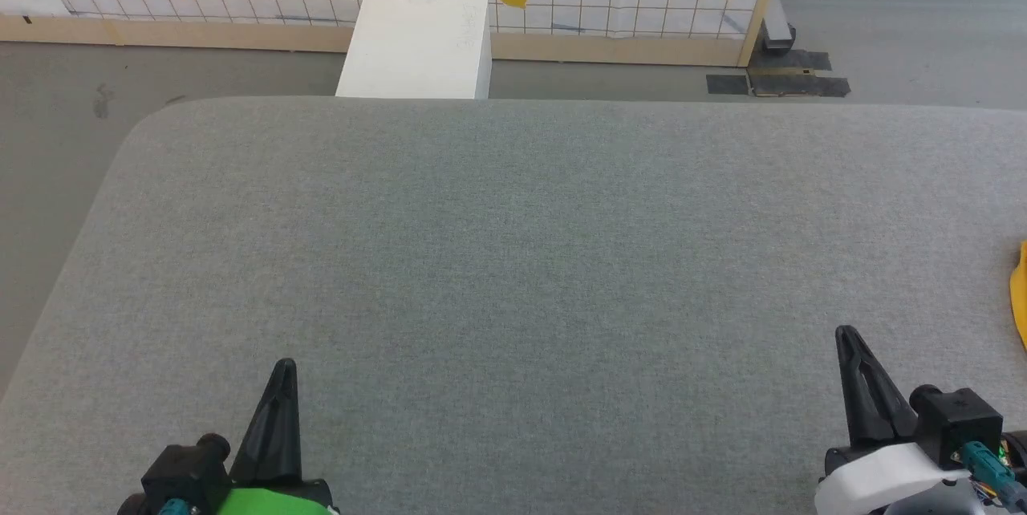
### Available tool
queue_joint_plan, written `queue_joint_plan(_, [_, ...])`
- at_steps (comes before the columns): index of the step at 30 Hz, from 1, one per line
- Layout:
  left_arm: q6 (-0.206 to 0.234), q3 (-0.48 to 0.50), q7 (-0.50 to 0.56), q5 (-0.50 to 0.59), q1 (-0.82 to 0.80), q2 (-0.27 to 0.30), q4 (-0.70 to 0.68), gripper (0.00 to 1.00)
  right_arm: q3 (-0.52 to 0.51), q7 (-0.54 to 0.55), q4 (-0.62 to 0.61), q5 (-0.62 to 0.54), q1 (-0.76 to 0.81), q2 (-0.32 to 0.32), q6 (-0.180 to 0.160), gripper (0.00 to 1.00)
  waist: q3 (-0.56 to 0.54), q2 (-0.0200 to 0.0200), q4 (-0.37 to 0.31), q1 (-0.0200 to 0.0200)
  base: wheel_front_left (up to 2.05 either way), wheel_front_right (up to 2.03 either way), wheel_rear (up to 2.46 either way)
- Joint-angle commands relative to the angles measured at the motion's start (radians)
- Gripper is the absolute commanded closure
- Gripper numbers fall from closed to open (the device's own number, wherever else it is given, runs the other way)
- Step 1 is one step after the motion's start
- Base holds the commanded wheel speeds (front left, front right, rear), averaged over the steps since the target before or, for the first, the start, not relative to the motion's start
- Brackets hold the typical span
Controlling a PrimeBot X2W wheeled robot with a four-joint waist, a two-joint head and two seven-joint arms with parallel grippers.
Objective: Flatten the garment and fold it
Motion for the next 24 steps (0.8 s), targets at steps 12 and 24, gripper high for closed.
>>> queue_joint_plan(12, [0.011, 0.009, 0.030, 0.044, -0.041, -0.014, 0.011, 1.00, 0.014, 0.022, -0.007, 0.002, -0.027, 0.001, 0.000, 1.00, -0.006, 0.0000, -0.004, 0.0001, 0.00, 0.00, 0.00])
queue_joint_plan(24, [0.016, 0.013, 0.054, 0.074, -0.058, -0.020, 0.017, 1.00, 0.024, 0.039, -0.010, 0.003, -0.036, 0.001, -0.001, 1.00, -0.012, 0.0000, -0.007, 0.0001, 0.00, 0.00, 0.00])
